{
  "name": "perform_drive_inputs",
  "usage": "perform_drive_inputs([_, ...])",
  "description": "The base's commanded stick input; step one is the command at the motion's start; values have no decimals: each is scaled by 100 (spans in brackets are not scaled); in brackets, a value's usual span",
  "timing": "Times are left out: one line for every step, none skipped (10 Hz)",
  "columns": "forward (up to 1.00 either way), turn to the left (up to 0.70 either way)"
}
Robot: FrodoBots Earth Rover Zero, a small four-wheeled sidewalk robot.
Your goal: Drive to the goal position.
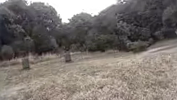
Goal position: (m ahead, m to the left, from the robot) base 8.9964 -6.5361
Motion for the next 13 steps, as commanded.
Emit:
perform_drive_inputs([45,0])
perform_drive_inputs([45,0])
perform_drive_inputs([45,0])
perform_drive_inputs([45,0])
perform_drive_inputs([45,0])
perform_drive_inputs([45,0])
perform_drive_inputs([45,0])
perform_drive_inputs([45,0])
perform_drive_inputs([45,0])
perform_drive_inputs([45,0])
perform_drive_inputs([45,0])
perform_drive_inputs([45,0])
perform_drive_inputs([45,0])
